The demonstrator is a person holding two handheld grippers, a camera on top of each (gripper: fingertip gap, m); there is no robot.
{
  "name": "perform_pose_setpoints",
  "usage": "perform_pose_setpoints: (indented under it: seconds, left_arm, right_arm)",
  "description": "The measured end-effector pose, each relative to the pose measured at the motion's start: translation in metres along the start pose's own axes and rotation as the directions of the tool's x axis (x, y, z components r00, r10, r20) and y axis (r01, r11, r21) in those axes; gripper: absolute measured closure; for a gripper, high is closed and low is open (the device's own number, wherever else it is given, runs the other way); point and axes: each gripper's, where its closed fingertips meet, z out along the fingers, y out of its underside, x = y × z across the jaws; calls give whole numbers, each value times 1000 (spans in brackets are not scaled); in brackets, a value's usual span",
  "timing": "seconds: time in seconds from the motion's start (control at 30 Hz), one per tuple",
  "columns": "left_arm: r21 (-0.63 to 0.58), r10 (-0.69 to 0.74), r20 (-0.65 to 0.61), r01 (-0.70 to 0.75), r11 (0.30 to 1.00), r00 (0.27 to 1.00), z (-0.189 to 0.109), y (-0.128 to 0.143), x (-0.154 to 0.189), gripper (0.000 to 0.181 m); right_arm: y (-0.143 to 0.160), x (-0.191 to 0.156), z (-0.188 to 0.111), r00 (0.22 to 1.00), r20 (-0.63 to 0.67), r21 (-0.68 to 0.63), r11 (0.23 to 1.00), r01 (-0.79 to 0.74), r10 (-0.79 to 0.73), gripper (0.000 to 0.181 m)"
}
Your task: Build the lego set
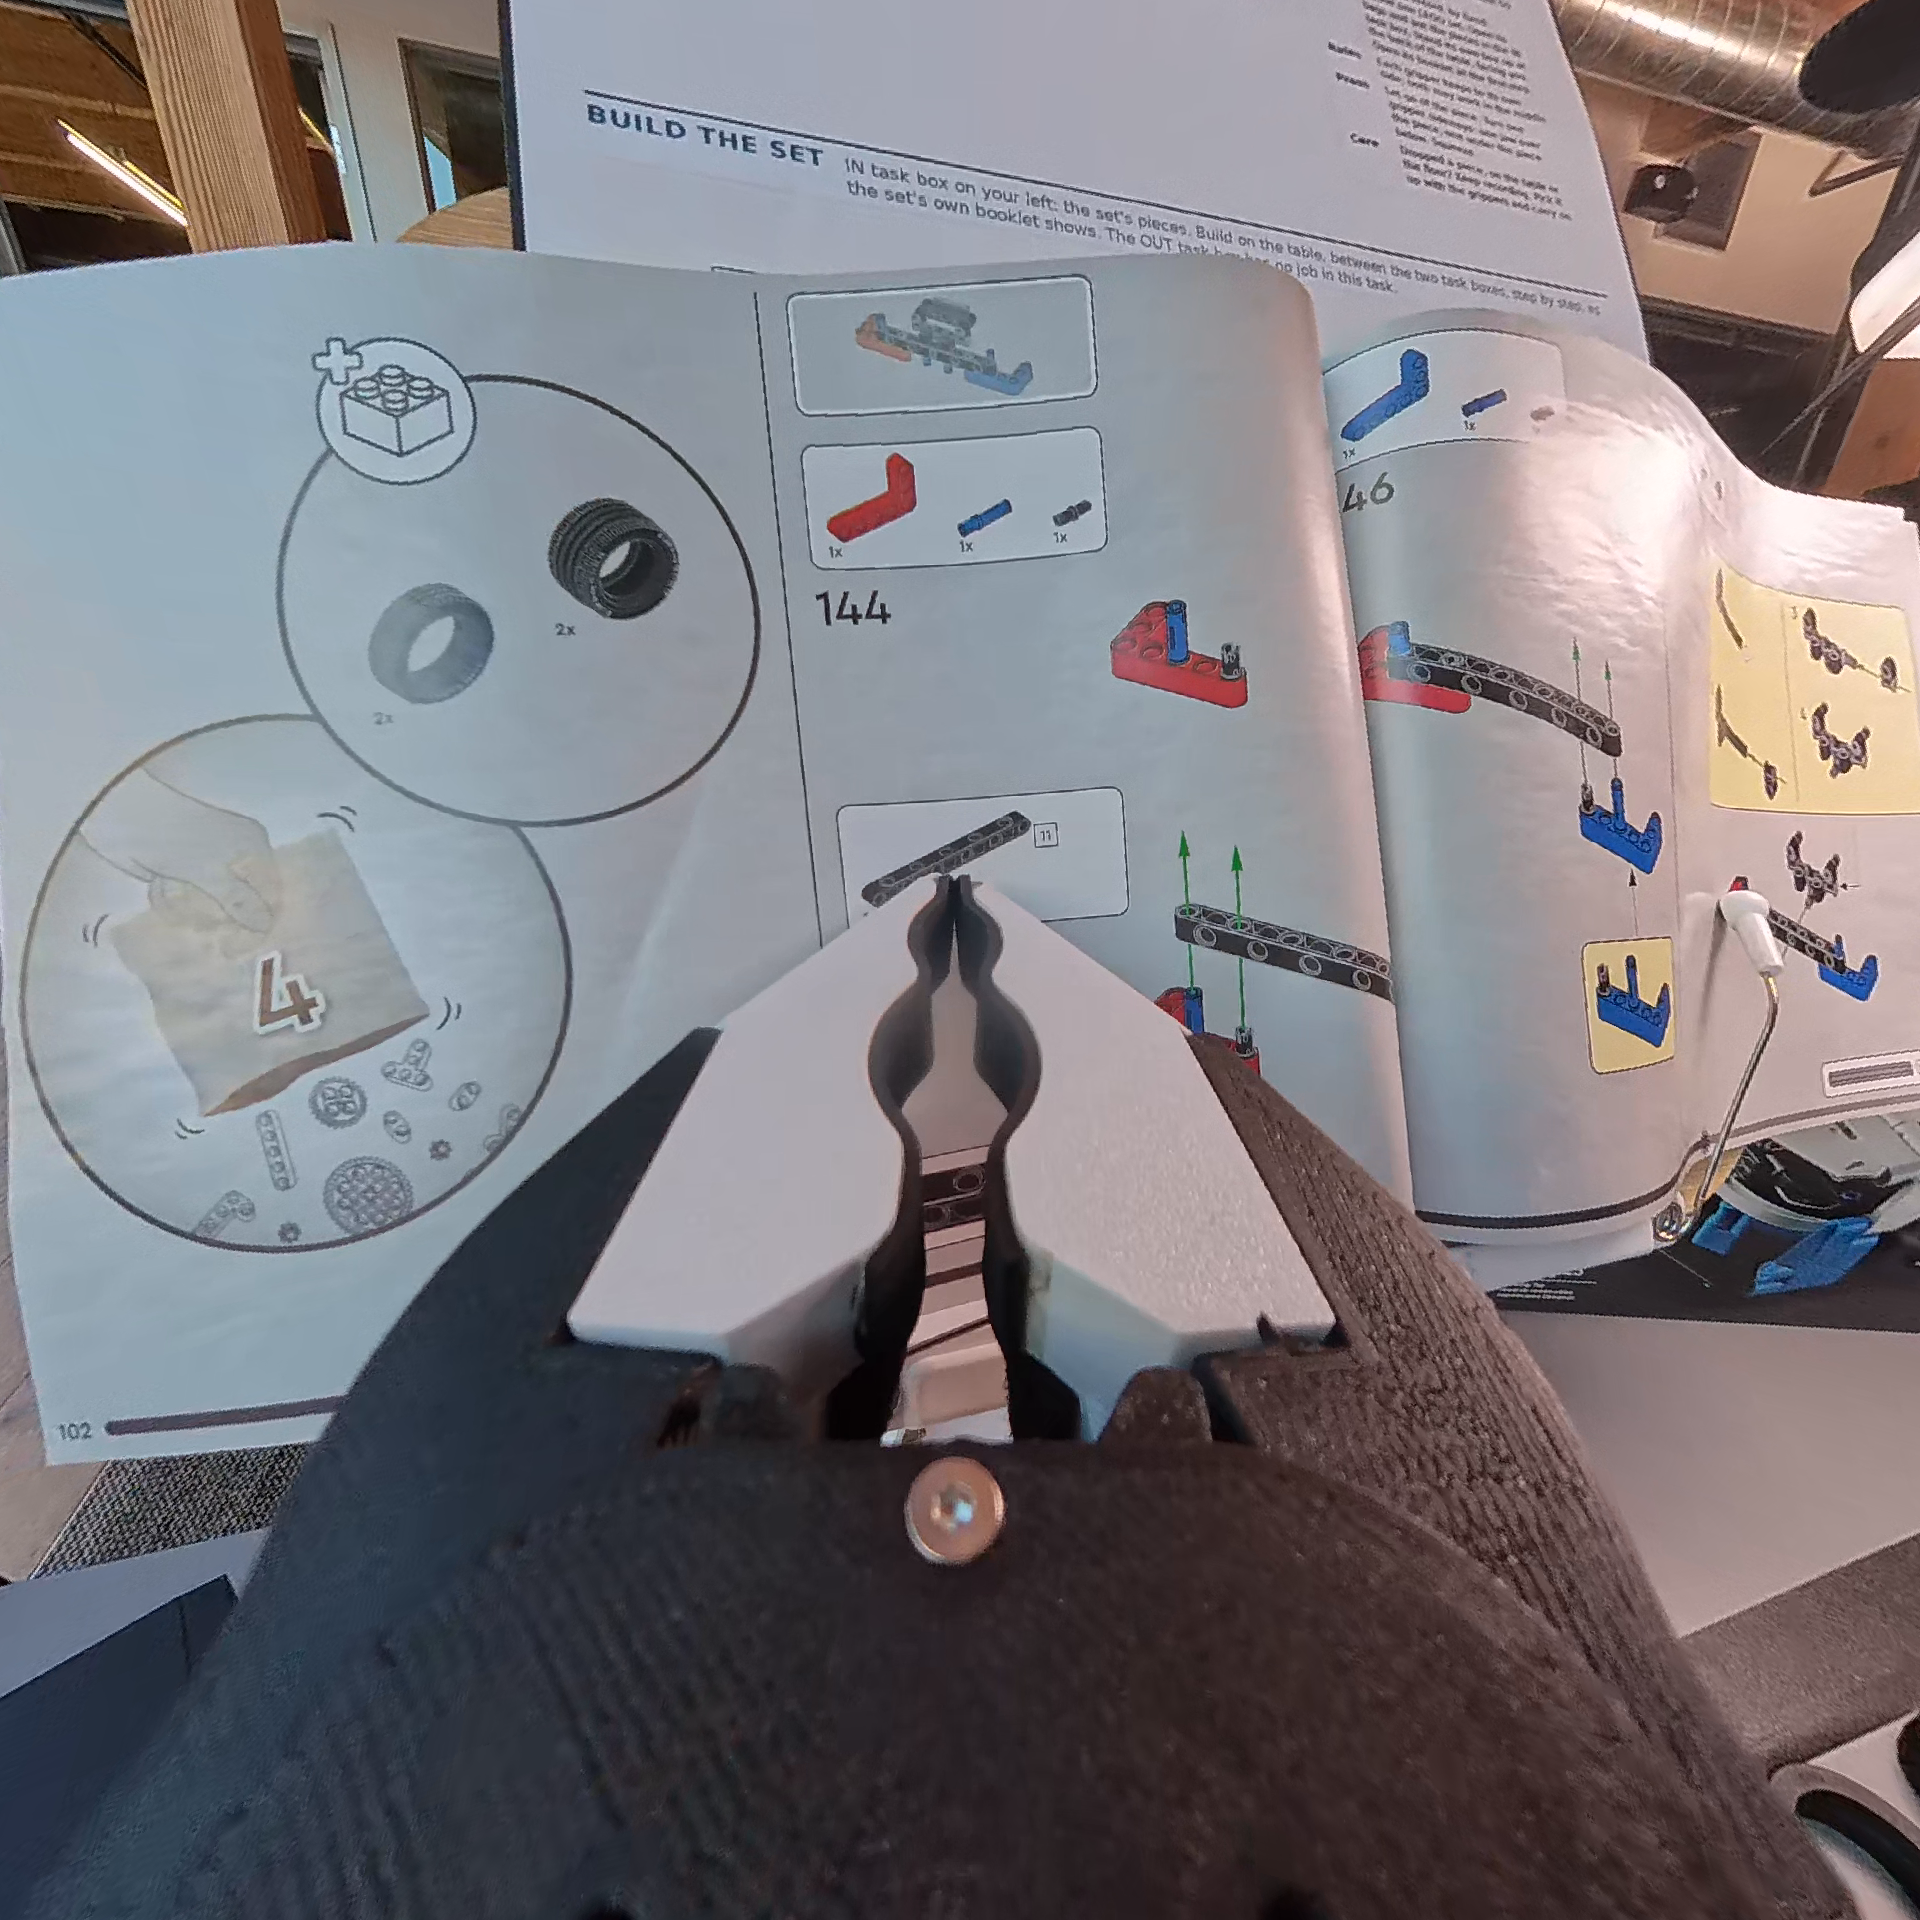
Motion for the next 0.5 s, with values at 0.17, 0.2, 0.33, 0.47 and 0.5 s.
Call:
perform_pose_setpoints:
  seconds: [0.17,0.2,0.33,0.47,0.5]
  left_arm:
    - [-3,-10,0,10,1000,1000,-1,1,-1,181]
    - [-6,-10,3,10,1000,1000,-2,3,-1,181]
    - [-11,-4,8,4,1000,1000,-4,6,-3,181]
    - [-12,-3,8,4,1000,1000,-3,6,-4,181]
    - [-10,-2,10,2,1000,1000,-3,5,-5,181]
  right_arm:
    - [0,0,0,1000,0,0,1000,1,-1,181]
    - [0,0,0,1000,0,1,1000,1,-1,181]
    - [1,0,0,1000,2,-2,1000,1,-1,181]
    - [2,-1,1,1000,3,-7,1000,4,-4,181]
    - [2,-1,1,1000,4,-7,1000,3,-3,181]
